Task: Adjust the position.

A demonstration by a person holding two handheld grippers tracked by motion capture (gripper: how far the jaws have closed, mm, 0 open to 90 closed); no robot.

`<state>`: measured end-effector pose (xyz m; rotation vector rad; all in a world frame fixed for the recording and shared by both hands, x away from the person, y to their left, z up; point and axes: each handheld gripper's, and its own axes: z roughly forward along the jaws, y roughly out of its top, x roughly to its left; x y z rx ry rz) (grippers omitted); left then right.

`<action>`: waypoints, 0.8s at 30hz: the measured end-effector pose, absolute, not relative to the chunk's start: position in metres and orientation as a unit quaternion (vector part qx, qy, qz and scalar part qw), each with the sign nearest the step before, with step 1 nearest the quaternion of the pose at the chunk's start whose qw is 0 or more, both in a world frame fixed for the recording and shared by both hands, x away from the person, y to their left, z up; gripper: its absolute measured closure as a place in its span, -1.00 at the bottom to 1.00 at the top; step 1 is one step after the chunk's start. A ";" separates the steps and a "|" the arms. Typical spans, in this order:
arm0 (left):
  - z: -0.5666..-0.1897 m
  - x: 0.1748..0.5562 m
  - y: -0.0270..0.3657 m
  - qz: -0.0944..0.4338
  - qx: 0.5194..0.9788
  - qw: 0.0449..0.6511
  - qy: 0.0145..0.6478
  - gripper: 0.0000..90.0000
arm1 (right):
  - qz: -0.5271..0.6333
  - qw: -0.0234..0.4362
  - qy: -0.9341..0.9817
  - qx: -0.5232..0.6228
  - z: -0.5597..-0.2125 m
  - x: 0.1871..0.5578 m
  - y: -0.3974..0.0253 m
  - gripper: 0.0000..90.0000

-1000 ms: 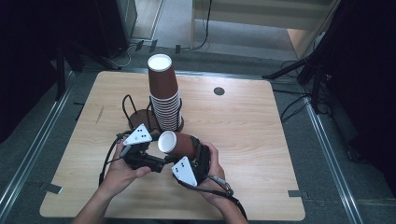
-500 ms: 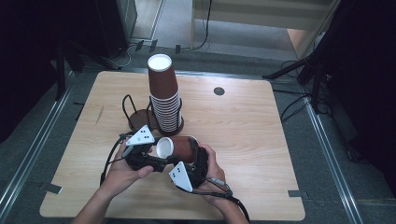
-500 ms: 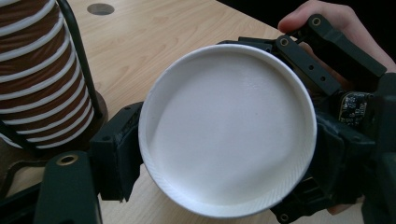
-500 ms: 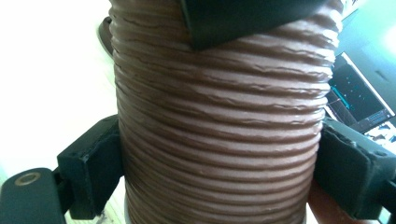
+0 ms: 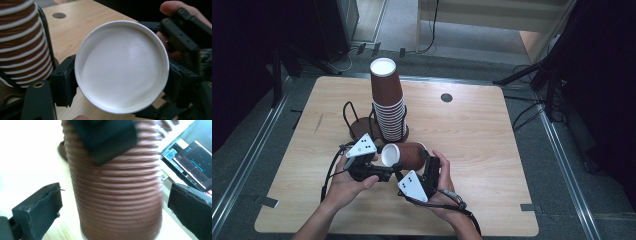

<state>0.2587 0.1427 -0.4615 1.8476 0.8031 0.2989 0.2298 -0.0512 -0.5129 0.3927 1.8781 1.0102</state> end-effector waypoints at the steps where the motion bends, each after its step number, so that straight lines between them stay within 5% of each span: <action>1: -0.462 0.259 0.143 0.127 0.768 0.528 0.338 -0.45 | 0.417 0.465 0.762 0.167 -0.511 0.229 -0.053 -1.00; 12: -0.462 0.260 0.151 0.149 0.740 0.561 0.340 -0.45 | 0.458 0.434 0.744 0.222 -0.499 0.226 -0.062 -1.00; 17: -0.461 0.259 0.153 0.160 0.717 0.583 0.347 -0.45 | 0.485 0.373 0.752 0.244 -0.498 0.222 -0.063 -1.00; 24: -0.466 0.255 0.150 0.214 0.687 0.600 0.350 -0.46 | 0.494 0.375 0.728 0.292 -0.495 0.222 -0.064 -0.88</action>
